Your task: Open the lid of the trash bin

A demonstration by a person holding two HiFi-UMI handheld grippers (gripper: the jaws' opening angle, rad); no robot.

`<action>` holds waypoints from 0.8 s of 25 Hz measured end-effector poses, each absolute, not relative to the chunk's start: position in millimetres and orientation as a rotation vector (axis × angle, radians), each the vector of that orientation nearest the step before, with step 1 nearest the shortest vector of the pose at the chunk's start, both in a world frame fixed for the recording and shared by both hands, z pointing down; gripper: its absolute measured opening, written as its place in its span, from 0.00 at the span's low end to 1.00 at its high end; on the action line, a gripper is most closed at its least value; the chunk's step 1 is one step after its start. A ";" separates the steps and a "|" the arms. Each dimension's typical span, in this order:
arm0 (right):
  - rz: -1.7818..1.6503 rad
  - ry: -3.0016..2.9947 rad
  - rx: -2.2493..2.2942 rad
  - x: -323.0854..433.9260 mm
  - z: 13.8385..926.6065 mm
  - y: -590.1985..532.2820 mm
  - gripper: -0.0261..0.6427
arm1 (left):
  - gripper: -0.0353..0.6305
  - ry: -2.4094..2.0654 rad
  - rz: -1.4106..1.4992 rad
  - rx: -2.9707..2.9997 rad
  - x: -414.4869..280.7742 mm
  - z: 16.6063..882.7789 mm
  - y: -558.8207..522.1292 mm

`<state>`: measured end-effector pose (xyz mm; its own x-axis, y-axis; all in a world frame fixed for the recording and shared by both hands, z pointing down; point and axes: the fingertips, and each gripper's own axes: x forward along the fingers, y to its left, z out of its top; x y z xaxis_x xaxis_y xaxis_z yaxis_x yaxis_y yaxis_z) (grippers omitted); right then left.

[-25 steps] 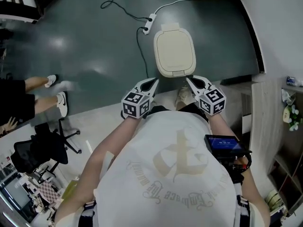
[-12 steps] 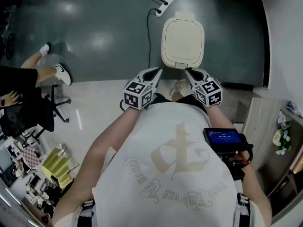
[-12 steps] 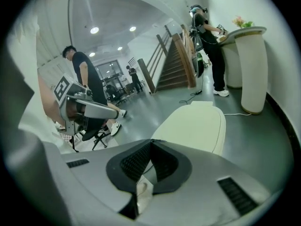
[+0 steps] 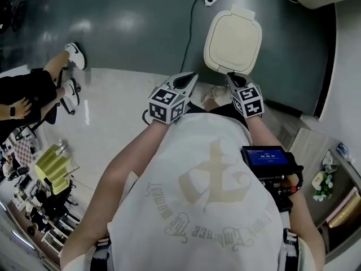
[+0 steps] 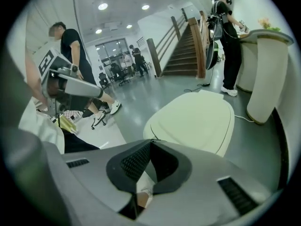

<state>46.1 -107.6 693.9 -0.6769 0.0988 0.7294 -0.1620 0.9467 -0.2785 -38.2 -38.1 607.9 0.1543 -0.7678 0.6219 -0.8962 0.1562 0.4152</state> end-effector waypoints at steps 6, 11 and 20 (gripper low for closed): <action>0.262 -2.165 0.028 45.5 719.9 -112.7 0.05 | 0.07 -1.646 0.191 1.591 -44.6 614.8 -26.1; 0.086 -2.092 -0.023 43.9 732.7 -111.1 0.05 | 0.07 -1.647 0.189 1.580 -46.7 617.8 -19.9; -0.086 -2.035 -0.042 42.8 738.1 -111.1 0.05 | 0.07 -1.636 0.192 1.586 -45.8 618.9 -19.7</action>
<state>42.8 -111.1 738.1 -0.4492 -0.0077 0.8934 0.0674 0.9968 0.0424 -45.8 -19.7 618.9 0.1405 -0.7586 0.6363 -0.8853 0.1915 0.4237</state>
